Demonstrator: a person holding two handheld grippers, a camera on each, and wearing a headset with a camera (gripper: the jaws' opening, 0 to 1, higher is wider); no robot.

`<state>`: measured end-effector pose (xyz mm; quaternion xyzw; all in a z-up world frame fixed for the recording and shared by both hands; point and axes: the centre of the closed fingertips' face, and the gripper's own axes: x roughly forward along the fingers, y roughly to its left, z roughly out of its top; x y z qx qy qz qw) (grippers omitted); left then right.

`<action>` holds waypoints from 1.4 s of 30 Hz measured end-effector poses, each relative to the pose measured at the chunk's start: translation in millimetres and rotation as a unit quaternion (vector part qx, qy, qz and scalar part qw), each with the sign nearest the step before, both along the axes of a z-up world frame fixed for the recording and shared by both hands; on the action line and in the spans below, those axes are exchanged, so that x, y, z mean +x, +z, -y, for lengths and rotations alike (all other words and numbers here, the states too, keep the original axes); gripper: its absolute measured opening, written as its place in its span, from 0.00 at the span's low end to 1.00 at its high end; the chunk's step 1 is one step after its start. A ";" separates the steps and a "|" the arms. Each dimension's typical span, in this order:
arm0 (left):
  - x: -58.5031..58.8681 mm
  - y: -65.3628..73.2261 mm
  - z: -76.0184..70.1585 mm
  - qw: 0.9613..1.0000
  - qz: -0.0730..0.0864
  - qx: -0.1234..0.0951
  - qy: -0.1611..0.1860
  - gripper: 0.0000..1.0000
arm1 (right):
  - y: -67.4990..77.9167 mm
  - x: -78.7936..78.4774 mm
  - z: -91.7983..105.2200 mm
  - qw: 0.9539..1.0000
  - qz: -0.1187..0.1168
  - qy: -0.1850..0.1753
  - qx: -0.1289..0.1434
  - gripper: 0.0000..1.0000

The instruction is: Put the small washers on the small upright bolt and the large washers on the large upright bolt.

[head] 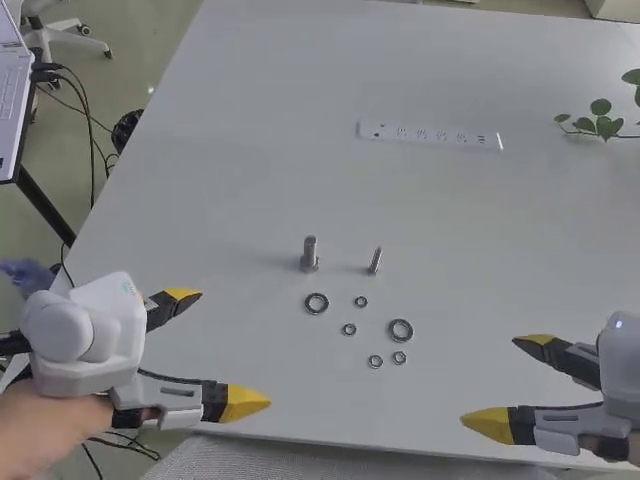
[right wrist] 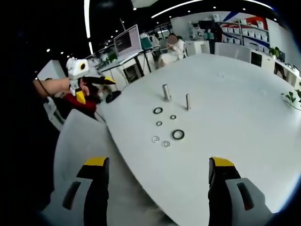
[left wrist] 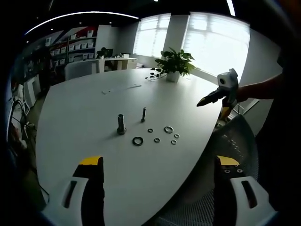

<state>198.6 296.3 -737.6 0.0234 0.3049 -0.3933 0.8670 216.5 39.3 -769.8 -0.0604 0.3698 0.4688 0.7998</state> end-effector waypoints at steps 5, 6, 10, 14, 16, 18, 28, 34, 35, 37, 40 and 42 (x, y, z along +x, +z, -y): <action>-0.9 -2.8 0.4 1.000 -0.004 0.002 -0.003 0.96 | -0.8 7.0 -4.1 1.000 -0.003 0.003 -0.006 0.88; -0.6 -2.9 0.1 1.000 -0.005 0.000 -0.001 0.96 | -0.6 8.5 -4.6 1.000 -0.002 0.004 -0.007 0.87; 0.8 -2.0 0.5 1.000 -0.003 -0.004 0.002 0.96 | -1.1 16.1 -6.3 1.000 0.000 0.009 -0.015 0.85; 2.1 -0.5 1.6 1.000 -0.001 -0.006 0.005 0.95 | -0.3 24.7 -8.2 1.000 0.004 0.015 -0.023 0.82; 2.2 0.0 2.5 1.000 -0.001 -0.009 0.005 0.95 | 0.3 29.3 -9.4 1.000 0.004 0.015 -0.026 0.80; 2.0 0.0 3.2 1.000 -0.001 -0.010 0.005 0.95 | -0.3 32.9 -10.7 0.999 0.003 0.016 -0.030 0.79; 2.9 -1.3 1.8 1.000 0.002 -0.015 0.008 0.96 | -8.0 44.4 -16.1 0.997 0.001 0.030 -0.067 0.72; -0.1 -2.6 3.0 1.000 0.002 -0.009 0.000 0.95 | -16.0 45.6 -20.2 0.996 -0.004 0.038 -0.085 0.70; -0.4 -3.2 2.2 1.000 0.001 -0.008 0.001 0.95 | -18.7 47.5 -21.1 0.995 -0.007 0.035 -0.088 0.70; 0.1 -4.7 -0.4 1.000 0.002 -0.011 0.008 0.95 | -21.0 48.8 -23.2 0.995 -0.013 0.032 -0.092 0.69; -1.8 -7.3 -2.8 1.000 0.000 -0.006 0.006 0.95 | -23.0 50.9 -26.9 0.995 -0.017 0.028 -0.097 0.69; -2.2 -8.7 -4.4 1.000 -0.001 -0.005 0.004 0.95 | -25.1 51.5 -28.9 0.994 -0.020 0.029 -0.102 0.68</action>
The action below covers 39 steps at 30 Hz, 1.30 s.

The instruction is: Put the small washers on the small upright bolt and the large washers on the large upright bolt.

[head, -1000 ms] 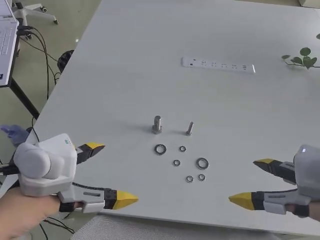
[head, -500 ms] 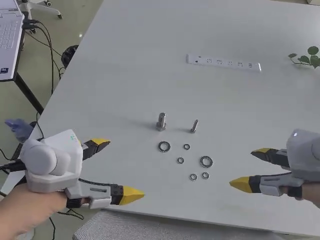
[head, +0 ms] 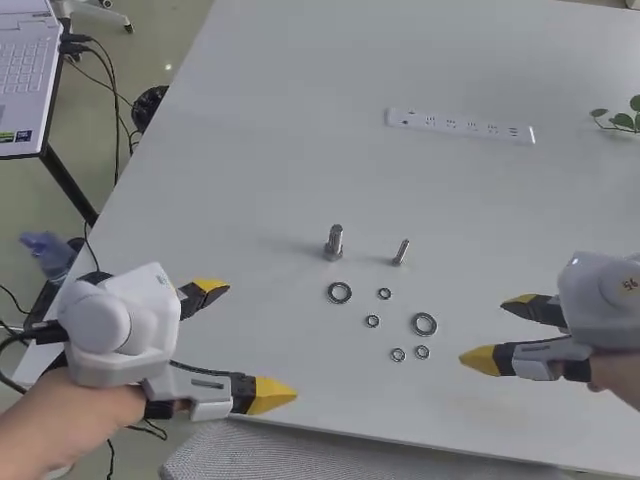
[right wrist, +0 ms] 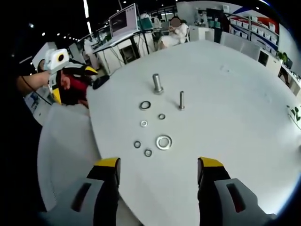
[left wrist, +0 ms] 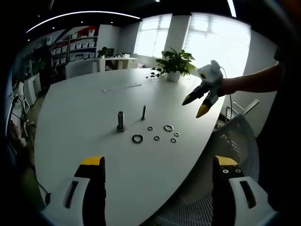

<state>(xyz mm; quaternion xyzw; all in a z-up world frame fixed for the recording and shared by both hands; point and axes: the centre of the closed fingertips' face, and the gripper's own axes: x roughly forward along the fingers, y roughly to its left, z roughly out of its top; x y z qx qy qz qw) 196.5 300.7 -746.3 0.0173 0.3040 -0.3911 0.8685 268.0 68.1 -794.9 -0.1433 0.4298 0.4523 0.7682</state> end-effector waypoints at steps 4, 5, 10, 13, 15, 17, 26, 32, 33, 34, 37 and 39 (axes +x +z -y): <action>1.5 0.6 -1.5 1.000 0.007 0.002 -0.005 0.94 | -5.0 0.1 -0.7 1.000 -0.003 0.006 -0.018 0.67; 2.1 1.1 -1.6 1.000 0.009 0.003 -0.005 0.93 | -4.5 0.5 -1.4 1.000 -0.004 0.006 -0.017 0.67; 2.9 0.3 -1.7 1.000 0.010 0.001 -0.010 0.93 | -5.8 3.5 -6.0 1.000 -0.005 0.011 -0.021 0.67; 2.4 -1.1 -2.1 1.000 0.010 0.004 -0.014 0.93 | -6.8 5.9 -8.0 1.000 -0.006 0.014 -0.025 0.66; 2.0 -0.6 -2.2 1.000 0.008 0.003 -0.016 0.93 | -6.6 7.5 -10.5 1.000 -0.005 0.016 -0.026 0.66; 2.2 -0.9 -2.8 1.000 0.008 0.002 -0.016 0.93 | -6.5 8.8 -12.9 1.000 -0.005 0.018 -0.025 0.66; 2.3 -1.7 -4.6 1.000 0.008 0.006 -0.018 0.92 | -14.9 15.6 -22.1 0.999 -0.007 0.027 -0.041 0.64; 1.8 -5.0 -5.1 1.000 0.006 0.009 -0.019 0.91 | -21.3 22.8 -26.9 0.998 -0.015 0.022 -0.053 0.61; 1.9 -4.8 -4.6 1.000 0.006 0.008 -0.020 0.91 | -22.0 23.4 -28.0 0.998 -0.016 0.022 -0.054 0.61; 1.9 -4.5 -4.0 1.000 0.006 0.007 -0.021 0.91 | -23.3 24.0 -29.2 0.998 -0.017 0.021 -0.057 0.60; 2.5 -5.1 -4.0 1.000 0.008 0.010 -0.023 0.91 | -28.6 24.0 -30.0 0.997 -0.021 0.023 -0.067 0.60; 3.7 -4.9 -4.6 1.000 0.007 0.011 -0.024 0.91 | -32.2 23.8 -29.6 0.997 -0.024 0.025 -0.074 0.58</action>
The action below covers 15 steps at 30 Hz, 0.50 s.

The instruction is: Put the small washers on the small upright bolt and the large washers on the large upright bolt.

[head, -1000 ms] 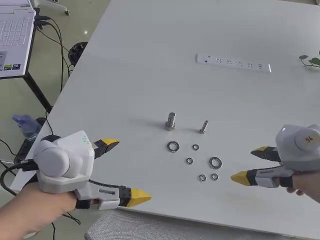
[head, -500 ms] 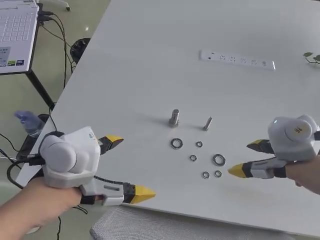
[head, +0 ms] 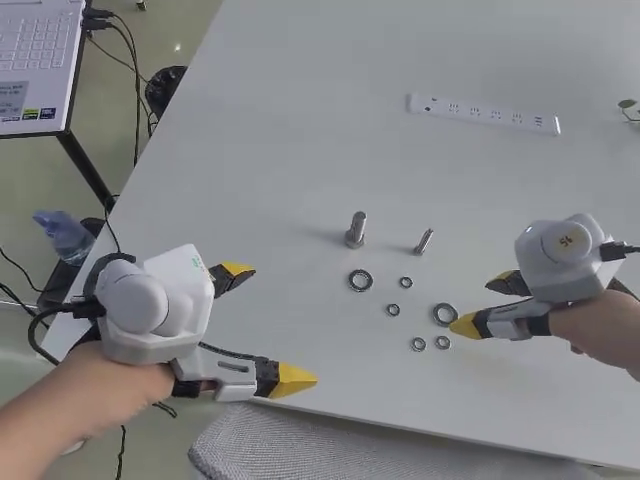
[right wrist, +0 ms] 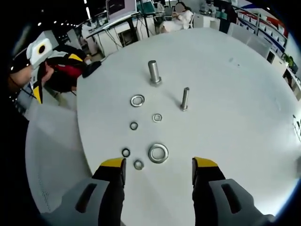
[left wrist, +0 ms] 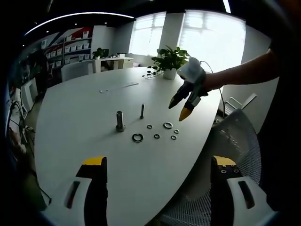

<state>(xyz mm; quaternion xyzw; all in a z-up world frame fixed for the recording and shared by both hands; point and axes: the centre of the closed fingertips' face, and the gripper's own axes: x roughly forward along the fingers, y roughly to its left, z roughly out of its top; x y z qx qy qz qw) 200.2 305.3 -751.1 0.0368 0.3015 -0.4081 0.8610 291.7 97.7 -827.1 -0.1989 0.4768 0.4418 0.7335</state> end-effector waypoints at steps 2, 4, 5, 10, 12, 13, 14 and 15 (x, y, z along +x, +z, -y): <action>0.9 0.9 0.1 1.000 0.000 -0.003 0.000 0.91 | -3.1 2.1 0.4 1.000 0.001 -0.004 -0.006 0.58; 0.5 0.5 0.2 1.000 -0.001 0.000 -0.003 0.90 | -6.4 1.3 -0.5 1.000 -0.002 -0.002 -0.013 0.55; 0.7 0.1 0.1 1.000 -0.001 0.001 -0.004 0.90 | -8.2 0.8 -0.2 1.000 -0.003 0.000 -0.018 0.54; 0.5 -1.2 1.5 1.000 -0.003 0.000 -0.007 0.89 | -14.5 1.0 -1.8 0.999 -0.005 0.011 -0.036 0.51; 0.4 -1.2 2.4 1.000 -0.002 0.001 -0.010 0.89 | -15.2 1.4 -2.6 0.999 -0.009 0.011 -0.037 0.49; 0.6 -0.8 2.9 1.000 -0.002 -0.001 -0.011 0.89 | -16.3 2.4 -2.6 0.999 -0.007 0.010 -0.040 0.49; 0.9 -0.6 3.2 1.000 -0.001 -0.002 -0.011 0.89 | -16.9 2.8 -2.7 0.999 -0.007 0.010 -0.042 0.49; 1.4 -0.9 3.1 1.000 -0.002 -0.002 -0.012 0.89 | -17.8 3.8 -2.8 0.999 -0.006 0.009 -0.043 0.49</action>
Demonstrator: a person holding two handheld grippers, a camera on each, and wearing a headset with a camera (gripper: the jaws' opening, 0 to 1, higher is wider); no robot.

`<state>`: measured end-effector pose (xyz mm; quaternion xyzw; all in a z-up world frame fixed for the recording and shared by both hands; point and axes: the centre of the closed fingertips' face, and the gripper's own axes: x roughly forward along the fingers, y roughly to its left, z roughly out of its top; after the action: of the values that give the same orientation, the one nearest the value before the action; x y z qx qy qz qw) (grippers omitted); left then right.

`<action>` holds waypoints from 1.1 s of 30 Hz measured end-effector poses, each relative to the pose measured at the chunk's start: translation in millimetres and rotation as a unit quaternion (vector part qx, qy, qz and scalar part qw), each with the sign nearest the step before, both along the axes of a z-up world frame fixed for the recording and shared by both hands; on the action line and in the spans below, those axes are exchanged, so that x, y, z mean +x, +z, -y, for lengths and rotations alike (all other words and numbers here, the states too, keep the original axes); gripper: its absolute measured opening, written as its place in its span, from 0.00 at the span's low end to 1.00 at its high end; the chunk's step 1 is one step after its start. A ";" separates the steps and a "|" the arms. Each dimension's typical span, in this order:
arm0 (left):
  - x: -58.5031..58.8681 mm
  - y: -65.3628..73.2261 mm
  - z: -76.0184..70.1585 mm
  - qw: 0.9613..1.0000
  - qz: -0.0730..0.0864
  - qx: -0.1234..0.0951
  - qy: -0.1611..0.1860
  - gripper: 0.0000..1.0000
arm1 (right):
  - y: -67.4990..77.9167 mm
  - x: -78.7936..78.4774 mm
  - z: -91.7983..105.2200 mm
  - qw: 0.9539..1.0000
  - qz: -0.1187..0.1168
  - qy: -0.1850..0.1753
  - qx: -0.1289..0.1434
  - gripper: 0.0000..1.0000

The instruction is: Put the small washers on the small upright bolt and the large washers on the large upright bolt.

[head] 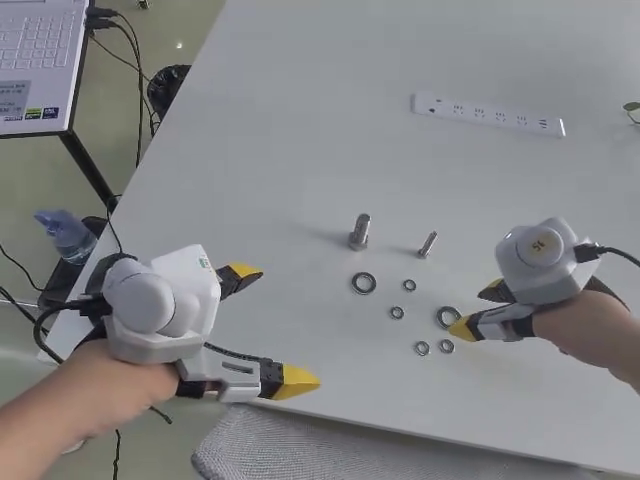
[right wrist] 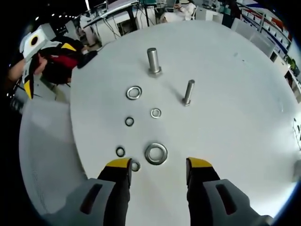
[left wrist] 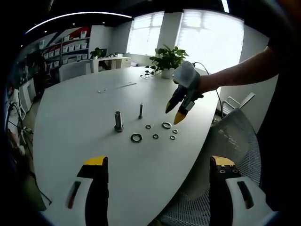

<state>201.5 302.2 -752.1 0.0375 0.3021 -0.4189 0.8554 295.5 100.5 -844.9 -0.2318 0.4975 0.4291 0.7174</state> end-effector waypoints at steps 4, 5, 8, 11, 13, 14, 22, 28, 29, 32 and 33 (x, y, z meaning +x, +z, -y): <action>0.5 -0.3 -0.3 1.000 -0.001 0.001 -0.003 0.88 | -3.9 1.0 -0.4 1.000 0.001 -0.003 -0.006 0.46; 0.6 -0.5 -0.6 1.000 -0.001 0.001 -0.003 0.88 | -4.5 0.7 -1.2 1.000 0.001 -0.003 -0.007 0.45; 1.1 -0.7 -1.6 1.000 -0.001 0.001 -0.003 0.88 | -7.4 0.2 -2.5 1.000 0.001 -0.004 -0.011 0.45; 0.9 -0.7 -1.0 1.000 -0.001 0.001 -0.004 0.87 | -11.1 -1.3 -3.0 1.000 0.000 0.000 -0.017 0.44; 1.0 -0.3 -0.5 1.000 -0.001 0.000 -0.006 0.88 | -11.9 -1.3 -4.1 1.000 0.002 0.001 -0.019 0.44; 1.2 0.2 -0.1 1.000 -0.001 -0.002 -0.005 0.89 | -12.1 -1.2 -4.6 1.000 0.002 0.000 -0.019 0.44; -0.5 0.3 0.3 1.000 -0.002 -0.004 -0.007 0.88 | -16.7 -0.7 -6.0 0.999 0.013 -0.009 -0.034 0.42; -1.9 0.8 -1.4 1.000 -0.003 -0.006 -0.004 0.89 | -20.5 1.8 -5.2 0.999 0.025 -0.010 -0.045 0.39; -2.3 0.4 -1.7 1.000 -0.003 -0.005 -0.004 0.89 | -21.7 2.7 -5.3 0.999 0.025 -0.011 -0.046 0.39; -2.8 0.2 -2.0 1.000 -0.004 -0.008 -0.003 0.89 | -23.6 5.1 -6.3 0.999 0.023 -0.018 -0.045 0.39; -3.0 -0.2 -2.1 1.000 -0.004 -0.008 -0.003 0.89 | -24.2 6.9 -6.4 0.998 0.029 -0.018 -0.049 0.39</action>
<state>198.5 304.3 -752.3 0.0297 0.3024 -0.4238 0.8533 302.4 106.8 -869.1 -0.2700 0.5009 0.3847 0.7267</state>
